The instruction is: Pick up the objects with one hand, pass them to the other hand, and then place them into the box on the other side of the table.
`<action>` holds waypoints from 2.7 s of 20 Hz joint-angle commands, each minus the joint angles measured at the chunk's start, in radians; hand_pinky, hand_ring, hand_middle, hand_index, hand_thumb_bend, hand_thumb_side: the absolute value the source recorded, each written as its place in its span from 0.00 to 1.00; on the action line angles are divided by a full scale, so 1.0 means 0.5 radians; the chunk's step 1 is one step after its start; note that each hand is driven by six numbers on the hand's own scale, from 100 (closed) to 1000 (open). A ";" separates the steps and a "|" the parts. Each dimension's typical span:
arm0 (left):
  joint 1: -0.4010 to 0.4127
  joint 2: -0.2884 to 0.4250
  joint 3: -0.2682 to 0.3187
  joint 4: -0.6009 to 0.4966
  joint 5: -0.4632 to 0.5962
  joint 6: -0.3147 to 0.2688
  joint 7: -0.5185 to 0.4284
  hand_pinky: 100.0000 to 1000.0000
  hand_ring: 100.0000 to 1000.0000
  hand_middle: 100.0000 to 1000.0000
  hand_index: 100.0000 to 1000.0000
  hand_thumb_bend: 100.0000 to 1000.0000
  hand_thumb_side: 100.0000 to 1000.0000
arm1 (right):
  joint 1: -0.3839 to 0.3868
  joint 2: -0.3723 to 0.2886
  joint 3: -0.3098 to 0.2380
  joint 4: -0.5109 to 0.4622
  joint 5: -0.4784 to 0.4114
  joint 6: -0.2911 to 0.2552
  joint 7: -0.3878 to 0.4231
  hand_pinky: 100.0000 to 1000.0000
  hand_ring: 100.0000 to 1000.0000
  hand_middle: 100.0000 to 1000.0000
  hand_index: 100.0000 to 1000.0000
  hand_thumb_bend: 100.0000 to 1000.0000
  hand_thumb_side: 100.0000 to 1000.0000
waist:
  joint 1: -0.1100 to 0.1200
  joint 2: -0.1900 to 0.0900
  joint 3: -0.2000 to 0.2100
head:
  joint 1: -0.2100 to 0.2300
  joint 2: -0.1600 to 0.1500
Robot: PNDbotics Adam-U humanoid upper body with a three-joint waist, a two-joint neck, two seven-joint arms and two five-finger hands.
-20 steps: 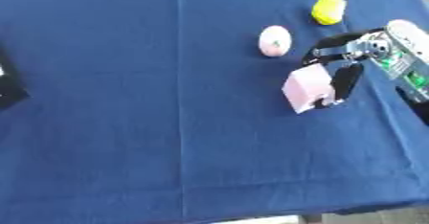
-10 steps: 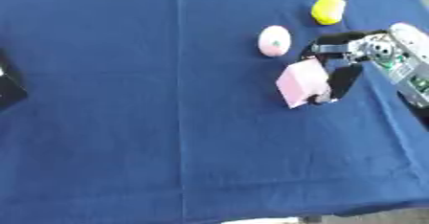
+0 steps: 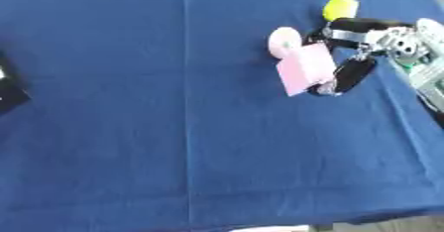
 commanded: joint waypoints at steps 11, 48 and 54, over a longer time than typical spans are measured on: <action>-0.128 0.211 -0.061 -0.156 -0.084 0.067 -0.077 0.69 0.80 0.71 0.74 0.36 0.50 | 0.074 0.325 -0.062 -0.179 0.012 0.148 -0.331 0.68 0.55 0.39 0.50 0.00 0.00 | 0.022 -0.079 -0.010 | 0.018 0.016; -0.668 0.575 -0.471 -0.311 -0.290 0.161 -0.598 0.71 0.80 0.72 0.76 0.39 0.47 | -0.078 1.007 0.169 0.185 -0.259 0.009 -0.779 0.67 0.53 0.37 0.48 0.00 0.10 | 0.008 -0.169 -0.024 | 0.086 0.065; -0.836 0.564 -0.549 -0.311 -0.344 0.209 -0.723 0.71 0.81 0.72 0.76 0.40 0.47 | -0.101 1.060 0.202 0.239 -0.258 -0.013 -0.769 0.67 0.53 0.37 0.48 0.00 0.11 | 0.011 -0.189 -0.024 | 0.091 0.065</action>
